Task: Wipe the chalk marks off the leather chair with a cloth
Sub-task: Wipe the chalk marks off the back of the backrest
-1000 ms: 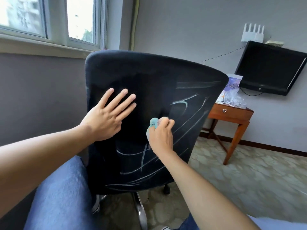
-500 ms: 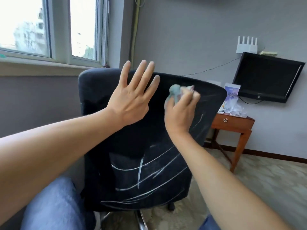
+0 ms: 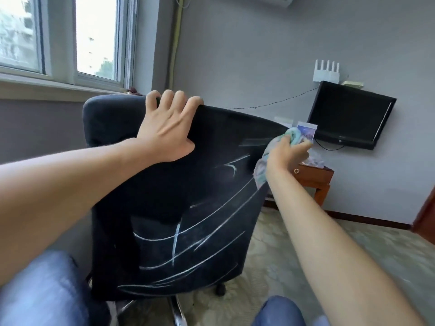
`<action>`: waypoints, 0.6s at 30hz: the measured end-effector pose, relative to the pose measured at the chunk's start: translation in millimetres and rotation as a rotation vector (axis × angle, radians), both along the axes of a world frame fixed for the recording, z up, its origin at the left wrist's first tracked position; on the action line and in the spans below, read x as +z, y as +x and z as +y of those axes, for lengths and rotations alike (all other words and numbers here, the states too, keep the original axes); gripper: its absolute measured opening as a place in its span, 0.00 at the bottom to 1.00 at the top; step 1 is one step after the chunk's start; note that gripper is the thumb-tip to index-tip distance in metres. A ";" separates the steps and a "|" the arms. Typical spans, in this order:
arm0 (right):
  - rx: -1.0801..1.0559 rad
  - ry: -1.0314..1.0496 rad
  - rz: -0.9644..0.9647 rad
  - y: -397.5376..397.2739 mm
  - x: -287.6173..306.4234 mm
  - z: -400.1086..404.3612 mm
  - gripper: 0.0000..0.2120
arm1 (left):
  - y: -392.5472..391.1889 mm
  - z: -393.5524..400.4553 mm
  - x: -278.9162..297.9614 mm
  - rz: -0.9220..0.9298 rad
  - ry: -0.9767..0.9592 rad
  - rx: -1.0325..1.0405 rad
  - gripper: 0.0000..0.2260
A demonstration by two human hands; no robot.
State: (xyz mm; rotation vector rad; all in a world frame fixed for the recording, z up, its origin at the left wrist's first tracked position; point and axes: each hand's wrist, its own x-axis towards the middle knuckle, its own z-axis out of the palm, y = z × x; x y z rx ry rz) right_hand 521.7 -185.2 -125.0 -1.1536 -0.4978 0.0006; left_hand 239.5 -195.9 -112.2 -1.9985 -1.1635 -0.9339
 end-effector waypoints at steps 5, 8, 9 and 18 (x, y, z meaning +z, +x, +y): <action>-0.042 0.005 -0.485 -110.0 -64.5 1.5 0.17 | -12.1 0.7 1.4 0.039 -0.004 0.055 0.42; -0.008 -0.019 -0.910 -105.6 -88.1 -1.0 0.19 | -23.0 2.3 -1.7 0.104 0.039 0.131 0.51; -0.042 -0.019 -1.032 -92.0 -86.5 -1.7 0.18 | -25.5 1.9 -2.8 0.125 0.054 0.154 0.52; -0.211 -0.158 -0.277 -48.3 -76.7 23.9 0.20 | -5.1 -8.1 -11.8 0.117 0.073 0.229 0.54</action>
